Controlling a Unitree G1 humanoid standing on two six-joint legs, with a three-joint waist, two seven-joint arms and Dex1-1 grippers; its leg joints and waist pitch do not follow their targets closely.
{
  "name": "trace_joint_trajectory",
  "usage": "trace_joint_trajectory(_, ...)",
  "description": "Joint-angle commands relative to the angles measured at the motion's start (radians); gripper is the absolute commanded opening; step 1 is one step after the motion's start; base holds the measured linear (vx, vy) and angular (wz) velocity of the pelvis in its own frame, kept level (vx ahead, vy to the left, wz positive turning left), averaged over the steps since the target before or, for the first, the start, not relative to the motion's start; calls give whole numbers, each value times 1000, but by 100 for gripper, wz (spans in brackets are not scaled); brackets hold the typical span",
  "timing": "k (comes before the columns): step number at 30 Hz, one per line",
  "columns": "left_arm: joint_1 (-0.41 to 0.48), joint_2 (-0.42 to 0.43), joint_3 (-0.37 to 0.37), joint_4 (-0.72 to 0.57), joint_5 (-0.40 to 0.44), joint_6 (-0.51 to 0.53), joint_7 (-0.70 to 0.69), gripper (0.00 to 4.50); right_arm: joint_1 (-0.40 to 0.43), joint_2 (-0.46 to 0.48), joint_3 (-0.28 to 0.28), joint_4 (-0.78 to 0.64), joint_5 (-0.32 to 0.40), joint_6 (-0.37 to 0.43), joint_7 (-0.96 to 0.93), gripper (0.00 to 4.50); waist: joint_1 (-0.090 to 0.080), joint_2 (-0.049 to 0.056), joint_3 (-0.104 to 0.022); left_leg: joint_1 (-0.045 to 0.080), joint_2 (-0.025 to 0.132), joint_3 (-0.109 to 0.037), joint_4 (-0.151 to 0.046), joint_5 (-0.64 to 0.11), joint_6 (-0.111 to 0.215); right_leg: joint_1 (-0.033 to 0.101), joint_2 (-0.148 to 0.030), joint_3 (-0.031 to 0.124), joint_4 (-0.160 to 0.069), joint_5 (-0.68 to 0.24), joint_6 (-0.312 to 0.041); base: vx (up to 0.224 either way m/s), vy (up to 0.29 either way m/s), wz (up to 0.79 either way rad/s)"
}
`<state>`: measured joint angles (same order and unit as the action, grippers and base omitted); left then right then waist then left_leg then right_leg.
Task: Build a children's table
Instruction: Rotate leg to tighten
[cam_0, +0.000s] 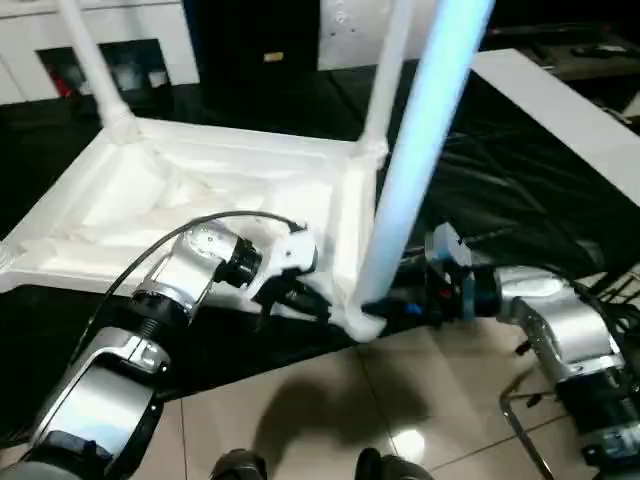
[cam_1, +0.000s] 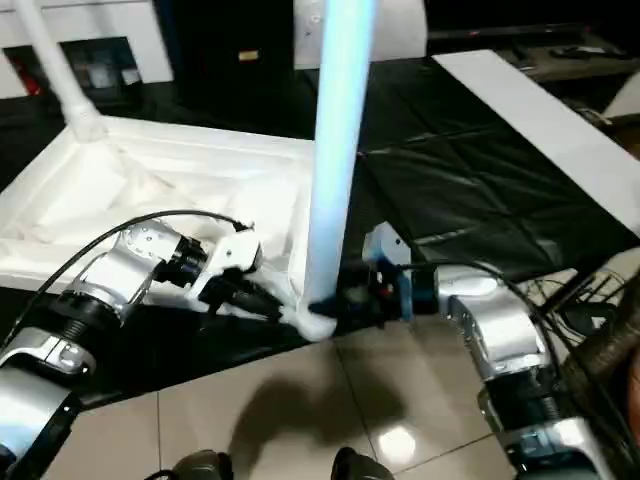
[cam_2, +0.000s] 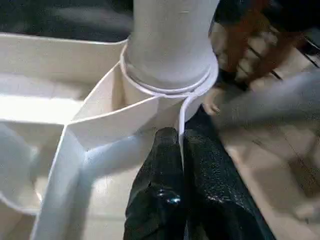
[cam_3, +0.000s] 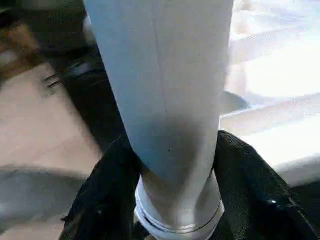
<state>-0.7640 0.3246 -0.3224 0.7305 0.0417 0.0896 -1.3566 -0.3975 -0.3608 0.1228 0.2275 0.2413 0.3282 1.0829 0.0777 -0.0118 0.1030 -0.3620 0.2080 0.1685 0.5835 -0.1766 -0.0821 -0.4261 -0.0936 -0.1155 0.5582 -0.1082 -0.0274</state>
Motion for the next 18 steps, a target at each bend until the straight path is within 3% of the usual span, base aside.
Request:
trace_joint_trajectory(1,-26,-109,-23,-9,-16,42,94,0,-12,87,51,-19,-17,49,-138,189,-17,5,-56,18,0,-5,-65,-338,15,52,-48,19,-113,-704,-51,0,0,0)
trace_joint_trajectory(2,-31,-130,-17,-8,-14,63,129,0,-22,126,39,-10,-20,69,-199,189,-33,3,-50,25,-2,-12,-62,-395,11,52,-44,-5,-136,-776,1,0,0,0)
trace_joint_trajectory(3,-35,-148,-8,-9,-16,86,155,0,-29,156,30,-6,-22,86,-242,189,-41,12,-48,36,-2,-14,-59,-425,11,52,-42,-21,-148,-795,19,0,0,0)
trace_joint_trajectory(4,-53,-196,20,5,-21,126,246,0,-53,230,9,14,-36,116,-353,189,-63,23,-45,42,8,-24,-60,-477,15,65,-39,-56,-169,-783,39,0,0,0)
trace_joint_trajectory(5,-57,-206,28,7,-20,135,266,0,-56,246,5,14,-39,124,-378,189,-83,49,-41,16,52,-56,-97,-607,8,110,-37,-80,-126,-670,36,-58,17,-16)
trace_joint_trajectory(6,-59,-211,32,9,-19,140,276,0,-58,254,3,15,-40,128,-391,189,-79,57,-39,-39,98,-85,-150,-697,5,163,-41,-36,23,-501,7,-58,17,-16)
trace_joint_trajectory(7,-70,-232,48,21,-19,150,326,0,-70,289,-10,22,-41,143,-444,189,-62,53,-35,-17,109,-80,-187,-789,13,119,-32,29,89,-221,-33,-101,11,-17)
trace_joint_trajectory(8,-77,-244,57,28,-18,155,357,0,-77,310,-18,26,-40,153,-477,189,-68,17,-33,49,35,-48,-126,-766,-20,60,-40,56,-6,-456,-60,0,0,0)
trace_joint_trajectory(9,-91,-263,73,45,-17,161,410,0,-92,338,-26,40,-44,163,-523,189,-74,-20,-38,59,-24,-32,-62,-604,-27,39,-56,44,-88,-733,-10,0,0,0)
trace_joint_trajectory(10,-100,-274,83,54,-17,165,443,0,-102,356,-32,51,-48,168,-554,189,-56,-28,-38,68,-64,-15,24,-320,4,18,-93,33,-155,-1070,67,0,0,0)
trace_joint_trajectory(11,-110,-288,96,63,-14,173,486,0,-113,381,-40,60,-58,180,-598,189,-54,-26,-42,40,-63,-18,20,-238,20,43,-105,40,-145,-1089,80,-5,-23,-23)
trace_joint_trajectory(12,-127,-300,114,77,-14,179,536,0,-129,405,-55,81,-62,178,-641,189,-45,-9,-51,-11,-41,-32,-27,-172,18,88,-95,31,-114,-970,72,-5,-23,-23)
trace_joint_trajectory(13,-141,-306,129,88,-13,181,575,0,-141,419,-64,101,-68,165,-669,189,-48,13,-59,-17,-15,-45,-56,-201,3,89,-76,21,-102,-797,31,31,-3,-28)
trace_joint_trajectory(14,-150,-312,140,94,-10,186,606,0,-149,431,-70,112,-75,157,-694,189,-55,26,-66,-14,0,-54,-69,-227,-3,91,-60,19,-85,-601,-31,0,0,0)
trace_joint_trajectory(15,-157,-313,146,98,-7,189,623,0,-155,438,-77,124,-79,145,-710,189,-59,24,-66,-15,2,-52,-72,-232,0,89,-54,21,-79,-524,-60,0,0,0)
trace_joint_trajectory(16,-159,-306,143,99,4,183,627,0,-156,439,-82,131,-83,123,-715,245,-60,21,-66,-12,5,-48,-74,-235,8,87,-51,25,-68,-425,-115,0,0,0)
trace_joint_trajectory(18,-150,-293,136,89,18,179,619,0,-144,437,-85,116,-91,115,-706,262,-65,14,-68,-10,4,-38,-73,-248,34,85,-48,32,-64,-398,-160,0,0,0)
